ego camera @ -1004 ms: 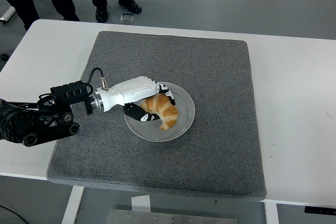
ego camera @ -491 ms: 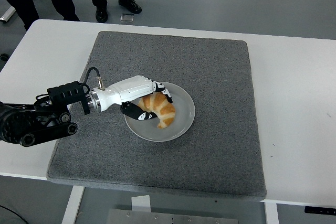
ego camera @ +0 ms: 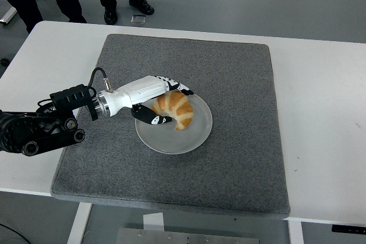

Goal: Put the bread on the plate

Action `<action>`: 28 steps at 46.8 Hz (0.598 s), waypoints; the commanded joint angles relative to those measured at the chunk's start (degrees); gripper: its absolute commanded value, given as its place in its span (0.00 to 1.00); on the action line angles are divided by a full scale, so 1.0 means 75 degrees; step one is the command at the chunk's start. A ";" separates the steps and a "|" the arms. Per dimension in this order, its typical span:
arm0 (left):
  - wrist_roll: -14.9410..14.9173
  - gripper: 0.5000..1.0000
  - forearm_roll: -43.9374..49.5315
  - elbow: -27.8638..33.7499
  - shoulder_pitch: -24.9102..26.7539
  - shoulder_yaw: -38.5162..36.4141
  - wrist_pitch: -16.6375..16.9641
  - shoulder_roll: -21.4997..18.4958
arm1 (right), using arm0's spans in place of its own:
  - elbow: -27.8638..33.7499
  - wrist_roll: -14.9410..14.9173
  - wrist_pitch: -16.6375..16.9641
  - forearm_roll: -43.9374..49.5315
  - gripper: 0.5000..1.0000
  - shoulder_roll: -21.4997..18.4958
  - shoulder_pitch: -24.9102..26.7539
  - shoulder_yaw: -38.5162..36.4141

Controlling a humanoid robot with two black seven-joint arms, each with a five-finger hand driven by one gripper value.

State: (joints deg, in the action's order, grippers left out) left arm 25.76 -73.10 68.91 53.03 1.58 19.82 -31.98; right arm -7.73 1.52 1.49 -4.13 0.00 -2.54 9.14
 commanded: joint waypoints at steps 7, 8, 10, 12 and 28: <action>-0.0001 0.90 0.0031 0.0012 -0.0133 -0.0011 -0.0006 -0.0002 | 0.0000 -0.0004 0.0000 0.0000 0.90 0.0000 -0.0001 0.0000; -0.0001 0.91 0.0031 0.0012 -0.0156 -0.0011 -0.0006 -0.0002 | 0.0000 -0.0004 0.0000 0.0000 0.90 0.0000 -0.0001 0.0000; -0.0001 0.92 0.0031 0.0012 -0.0180 -0.0011 -0.0006 -0.0002 | 0.0000 -0.0004 0.0000 0.0000 0.90 0.0000 -0.0001 0.0000; -0.0001 0.92 0.0031 0.0012 -0.0203 -0.0011 -0.0006 -0.0002 | 0.0000 -0.0004 0.0000 0.0000 0.90 0.0000 -0.0001 0.0000; -0.0001 0.92 0.0183 0.0012 -0.0203 0.0199 -0.0006 -0.0013 | 0.0000 0.0008 0.0000 0.0000 0.90 0.0000 -0.0001 0.0000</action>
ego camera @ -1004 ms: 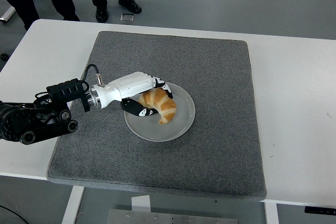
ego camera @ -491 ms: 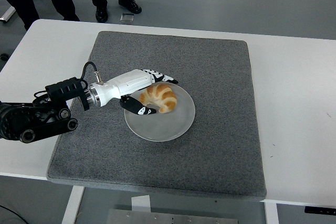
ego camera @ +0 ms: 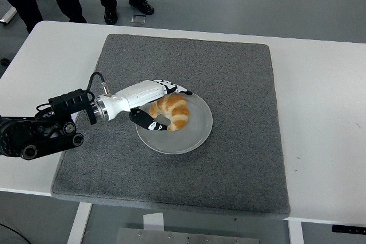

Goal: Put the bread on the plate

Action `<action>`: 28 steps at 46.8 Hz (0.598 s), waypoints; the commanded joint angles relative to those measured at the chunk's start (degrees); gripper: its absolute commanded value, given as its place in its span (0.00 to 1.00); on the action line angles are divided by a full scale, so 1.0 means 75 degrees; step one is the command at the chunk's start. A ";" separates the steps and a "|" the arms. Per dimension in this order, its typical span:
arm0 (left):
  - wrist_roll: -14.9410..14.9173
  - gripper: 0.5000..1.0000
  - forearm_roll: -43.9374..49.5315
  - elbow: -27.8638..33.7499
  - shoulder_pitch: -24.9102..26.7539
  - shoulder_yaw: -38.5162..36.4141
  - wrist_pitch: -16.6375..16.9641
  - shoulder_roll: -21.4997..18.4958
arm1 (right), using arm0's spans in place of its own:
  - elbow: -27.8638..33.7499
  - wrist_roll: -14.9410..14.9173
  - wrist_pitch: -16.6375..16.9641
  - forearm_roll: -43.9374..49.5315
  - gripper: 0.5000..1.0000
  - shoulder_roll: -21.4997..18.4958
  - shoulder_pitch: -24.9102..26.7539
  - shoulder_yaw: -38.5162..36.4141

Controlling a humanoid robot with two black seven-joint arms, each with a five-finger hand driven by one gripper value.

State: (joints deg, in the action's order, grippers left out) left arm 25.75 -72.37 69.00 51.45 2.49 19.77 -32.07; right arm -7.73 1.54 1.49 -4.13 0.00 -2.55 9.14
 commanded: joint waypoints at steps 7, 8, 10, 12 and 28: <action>0.0000 0.93 0.0496 0.0000 0.0018 0.0464 -0.0023 -0.0002 | 0.0000 -0.0005 0.0001 0.0000 0.90 0.0000 0.0000 0.0000; 0.0000 0.93 0.0590 -0.0012 0.0018 0.0535 -0.0046 -0.0002 | 0.0000 -0.0006 0.0001 0.0000 0.90 0.0000 0.0000 0.0000; 0.0000 0.93 0.0824 0.0000 0.0042 0.0629 -0.0093 -0.0002 | 0.0000 -0.0005 0.0001 0.0000 0.90 0.0000 0.0000 0.0000; 0.0000 0.93 0.1070 0.0000 0.0053 0.0699 -0.0116 -0.0037 | 0.0000 0.0006 0.0001 0.0011 0.90 0.0000 0.0000 0.0000; -0.0035 0.97 0.3202 -0.0269 0.0311 0.2093 -0.1556 -0.0506 | 0.0000 -0.0006 0.0001 0.0000 0.90 0.0000 0.0000 0.0000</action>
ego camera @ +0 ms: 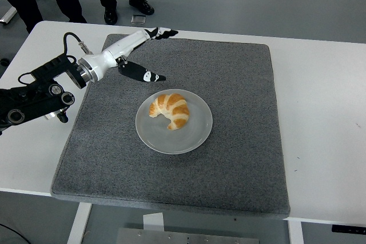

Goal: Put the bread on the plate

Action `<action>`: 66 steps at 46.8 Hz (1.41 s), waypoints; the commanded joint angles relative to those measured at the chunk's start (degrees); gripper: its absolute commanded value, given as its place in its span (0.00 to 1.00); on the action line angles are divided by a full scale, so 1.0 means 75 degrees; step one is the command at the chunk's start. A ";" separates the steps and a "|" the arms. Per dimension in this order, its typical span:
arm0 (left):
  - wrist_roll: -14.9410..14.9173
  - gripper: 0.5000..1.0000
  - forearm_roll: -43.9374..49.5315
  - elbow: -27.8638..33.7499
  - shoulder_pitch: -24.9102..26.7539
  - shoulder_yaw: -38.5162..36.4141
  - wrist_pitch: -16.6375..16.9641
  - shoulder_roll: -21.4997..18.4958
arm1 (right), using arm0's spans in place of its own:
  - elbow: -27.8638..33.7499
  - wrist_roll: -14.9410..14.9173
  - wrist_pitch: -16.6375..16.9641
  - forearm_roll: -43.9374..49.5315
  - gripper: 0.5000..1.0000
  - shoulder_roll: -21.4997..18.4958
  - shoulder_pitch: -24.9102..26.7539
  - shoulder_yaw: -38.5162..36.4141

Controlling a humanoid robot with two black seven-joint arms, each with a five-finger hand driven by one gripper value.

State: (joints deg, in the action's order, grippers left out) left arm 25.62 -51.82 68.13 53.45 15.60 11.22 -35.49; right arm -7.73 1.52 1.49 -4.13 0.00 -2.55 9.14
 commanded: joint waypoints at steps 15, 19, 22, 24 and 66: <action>-0.0053 0.97 0.2947 -0.1841 0.0280 0.1178 -0.2269 -0.0061 | 0.0000 -0.0003 0.0000 -0.0001 0.90 0.0000 0.0000 0.0000; -0.0065 0.97 0.3299 -0.2111 0.0304 0.1178 -0.2492 -0.0061 | 0.0000 -0.0003 0.0000 -0.0001 0.90 0.0000 0.0000 0.0000; -0.0065 0.97 0.3510 -0.2228 0.0304 0.1189 -0.2633 -0.0061 | 0.0000 -0.0003 0.0000 -0.0001 0.90 0.0000 0.0000 0.0000; -0.0065 0.97 0.3674 -0.2310 0.0304 0.1189 -0.2703 -0.0061 | 0.0000 -0.0003 0.0000 -0.0001 0.90 0.0000 0.0000 0.0000; -0.0111 0.97 0.7072 -0.3881 -0.0165 0.1142 -0.5141 0.0044 | 0.0000 0.0008 0.0036 -0.0047 0.90 0.0000 0.0011 0.0023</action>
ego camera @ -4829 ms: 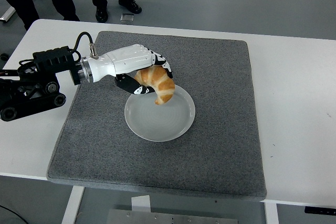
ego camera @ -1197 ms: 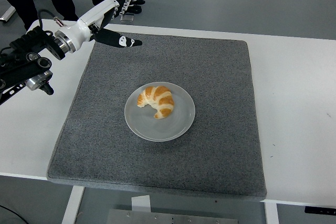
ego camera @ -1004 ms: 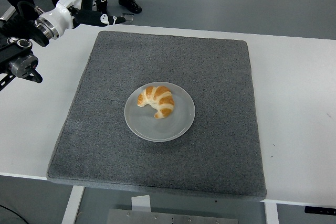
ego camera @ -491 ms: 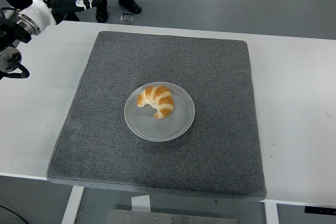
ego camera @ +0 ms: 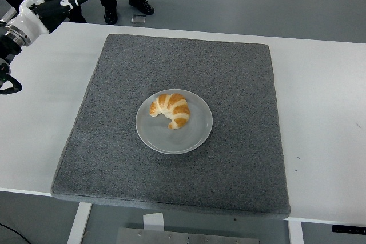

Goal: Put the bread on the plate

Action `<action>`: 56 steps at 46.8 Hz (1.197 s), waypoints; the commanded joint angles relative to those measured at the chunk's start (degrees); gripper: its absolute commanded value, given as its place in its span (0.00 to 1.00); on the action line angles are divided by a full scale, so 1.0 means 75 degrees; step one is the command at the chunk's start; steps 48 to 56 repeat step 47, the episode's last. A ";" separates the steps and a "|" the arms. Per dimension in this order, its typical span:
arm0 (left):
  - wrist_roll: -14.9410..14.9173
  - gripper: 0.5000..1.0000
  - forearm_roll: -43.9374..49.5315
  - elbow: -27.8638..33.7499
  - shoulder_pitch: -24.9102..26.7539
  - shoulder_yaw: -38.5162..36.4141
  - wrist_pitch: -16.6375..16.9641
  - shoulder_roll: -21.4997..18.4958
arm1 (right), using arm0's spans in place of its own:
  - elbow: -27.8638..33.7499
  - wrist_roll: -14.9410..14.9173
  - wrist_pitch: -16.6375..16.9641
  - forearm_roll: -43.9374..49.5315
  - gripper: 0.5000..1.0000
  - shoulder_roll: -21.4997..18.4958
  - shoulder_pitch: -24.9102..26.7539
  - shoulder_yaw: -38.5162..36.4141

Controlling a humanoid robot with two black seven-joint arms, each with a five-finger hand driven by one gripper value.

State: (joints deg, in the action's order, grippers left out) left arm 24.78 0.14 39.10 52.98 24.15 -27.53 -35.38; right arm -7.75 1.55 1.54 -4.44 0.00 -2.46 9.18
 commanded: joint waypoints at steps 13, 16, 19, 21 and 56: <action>0.0001 0.96 0.0391 -0.0021 -0.0197 -0.0056 0.0225 0.0370 | -0.0045 0.0005 0.0076 -0.0006 0.90 0.0000 0.0012 0.0007; 0.0001 0.96 0.0391 -0.0010 -0.0197 -0.0056 0.0225 0.0381 | -0.0092 0.0005 0.0088 -0.0006 0.90 0.0000 -0.0012 0.0007; 0.0001 0.96 0.0380 -0.0010 -0.0208 -0.0068 0.0225 0.0381 | -0.0116 -0.0007 0.0088 -0.0006 0.90 0.0000 -0.0012 0.0007; 0.0001 0.96 0.0368 -0.0010 -0.0220 -0.0068 0.0225 0.0381 | -0.0104 0.0005 0.0076 -0.0006 0.90 0.0000 -0.0023 -0.0005; 0.0001 0.97 0.0298 -0.0010 -0.0290 -0.0080 0.0225 0.0393 | -0.0104 -0.0019 -0.0017 -0.0017 0.90 0.0000 -0.0188 0.0019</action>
